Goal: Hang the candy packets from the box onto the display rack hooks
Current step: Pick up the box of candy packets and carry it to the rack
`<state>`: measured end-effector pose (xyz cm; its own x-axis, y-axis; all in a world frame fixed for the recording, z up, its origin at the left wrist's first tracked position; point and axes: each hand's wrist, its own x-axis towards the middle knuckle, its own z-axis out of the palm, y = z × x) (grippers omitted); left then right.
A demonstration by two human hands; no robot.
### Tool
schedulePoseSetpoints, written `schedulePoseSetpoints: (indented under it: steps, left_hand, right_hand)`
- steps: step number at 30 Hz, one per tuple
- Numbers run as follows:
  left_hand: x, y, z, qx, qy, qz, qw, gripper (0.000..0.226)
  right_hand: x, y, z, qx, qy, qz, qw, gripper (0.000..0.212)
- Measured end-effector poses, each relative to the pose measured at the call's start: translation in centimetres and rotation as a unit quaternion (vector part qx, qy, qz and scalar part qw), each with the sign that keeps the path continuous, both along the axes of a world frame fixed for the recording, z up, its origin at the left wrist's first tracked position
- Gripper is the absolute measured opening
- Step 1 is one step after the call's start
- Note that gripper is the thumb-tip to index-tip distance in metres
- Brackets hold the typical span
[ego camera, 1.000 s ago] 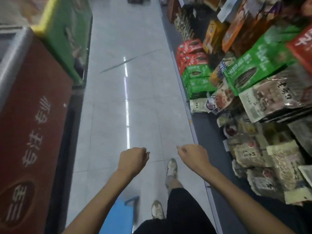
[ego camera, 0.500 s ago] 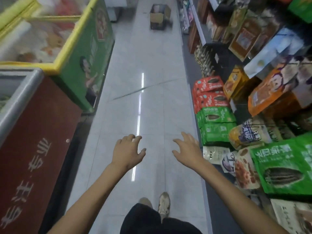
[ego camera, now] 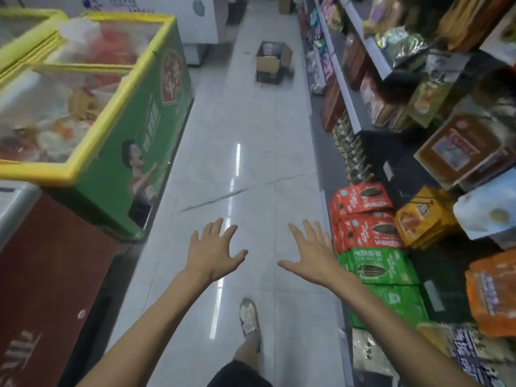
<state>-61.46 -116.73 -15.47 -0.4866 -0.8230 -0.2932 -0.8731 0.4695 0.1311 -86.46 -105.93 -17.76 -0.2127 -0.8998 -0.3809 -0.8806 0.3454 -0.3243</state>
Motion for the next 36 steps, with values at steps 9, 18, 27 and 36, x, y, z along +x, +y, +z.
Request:
schedulePoseSetpoints:
  steps: [9, 18, 27, 36]
  left_hand:
    - [-7.0, -21.5, 2.1, -0.01, 0.035, 0.009, 0.999, 0.099]
    - [-18.2, -41.3, 0.6, -0.014, 0.001, -0.015, 1.0, 0.094]
    - [-32.0, -61.3, 1.9, -0.002, -0.037, -0.011, 0.999, 0.089]
    - [-41.3, -79.2, 1.5, -0.002, -0.035, 0.001, 0.999, 0.089]
  right_hand:
    - [-7.6, -20.9, 1.6, 0.006, 0.017, -0.017, 1.0, 0.104]
    - [-18.8, -40.4, 0.9, 0.007, 0.02, -0.033, 0.999, 0.107]
    - [-32.4, -61.3, 1.4, 0.013, 0.024, -0.008, 1.0, 0.108]
    - [-41.4, -80.0, 1.4, 0.025, 0.023, 0.007, 0.999, 0.107]
